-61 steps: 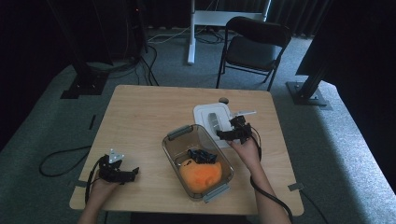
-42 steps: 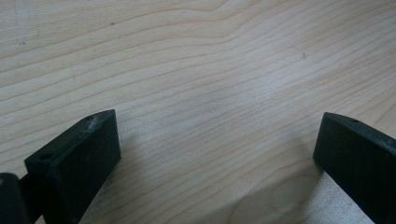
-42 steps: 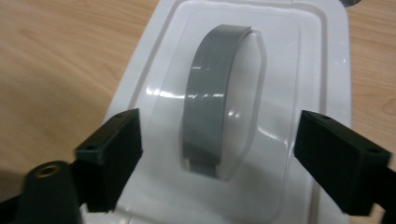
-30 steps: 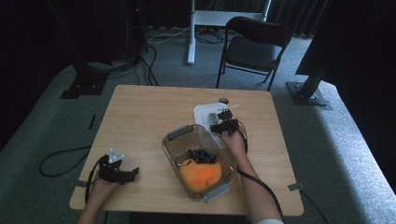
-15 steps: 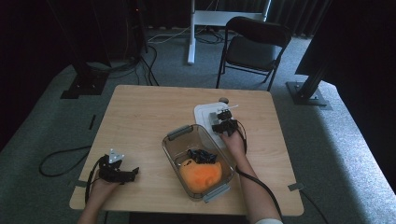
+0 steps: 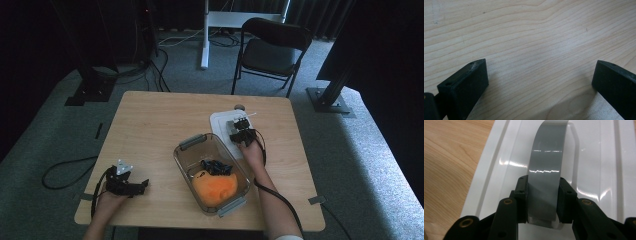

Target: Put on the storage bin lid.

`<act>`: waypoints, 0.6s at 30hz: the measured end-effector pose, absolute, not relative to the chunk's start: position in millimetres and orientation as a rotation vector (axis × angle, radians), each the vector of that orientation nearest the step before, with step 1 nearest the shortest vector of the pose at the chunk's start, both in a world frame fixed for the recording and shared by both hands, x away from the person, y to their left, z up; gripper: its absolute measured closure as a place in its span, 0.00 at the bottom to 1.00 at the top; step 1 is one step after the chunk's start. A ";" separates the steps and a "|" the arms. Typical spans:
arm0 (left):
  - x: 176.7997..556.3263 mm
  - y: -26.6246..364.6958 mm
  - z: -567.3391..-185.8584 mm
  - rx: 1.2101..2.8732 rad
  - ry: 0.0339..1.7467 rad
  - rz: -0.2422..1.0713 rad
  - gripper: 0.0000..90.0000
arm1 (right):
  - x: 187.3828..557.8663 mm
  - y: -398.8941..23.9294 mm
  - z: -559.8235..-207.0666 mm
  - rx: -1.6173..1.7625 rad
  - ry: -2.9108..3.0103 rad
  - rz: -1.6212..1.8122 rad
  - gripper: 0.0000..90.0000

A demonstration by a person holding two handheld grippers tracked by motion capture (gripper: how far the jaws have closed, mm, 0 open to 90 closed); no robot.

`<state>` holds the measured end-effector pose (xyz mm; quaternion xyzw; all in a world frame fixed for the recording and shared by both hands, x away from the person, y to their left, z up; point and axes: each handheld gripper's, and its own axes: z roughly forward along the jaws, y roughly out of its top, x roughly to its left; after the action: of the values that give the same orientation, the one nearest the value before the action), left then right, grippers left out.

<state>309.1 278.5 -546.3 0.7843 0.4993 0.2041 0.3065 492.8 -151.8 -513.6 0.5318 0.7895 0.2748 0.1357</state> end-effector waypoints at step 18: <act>309.1 278.5 -546.3 2.075 1.321 0.540 0.01 | 474.6 -184.9 -486.5 1.553 2.202 0.847 0.75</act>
<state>309.1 278.5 -546.3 0.7843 0.4993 0.2042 0.3064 474.6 -184.9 -486.5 0.5428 0.7699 0.2962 0.1578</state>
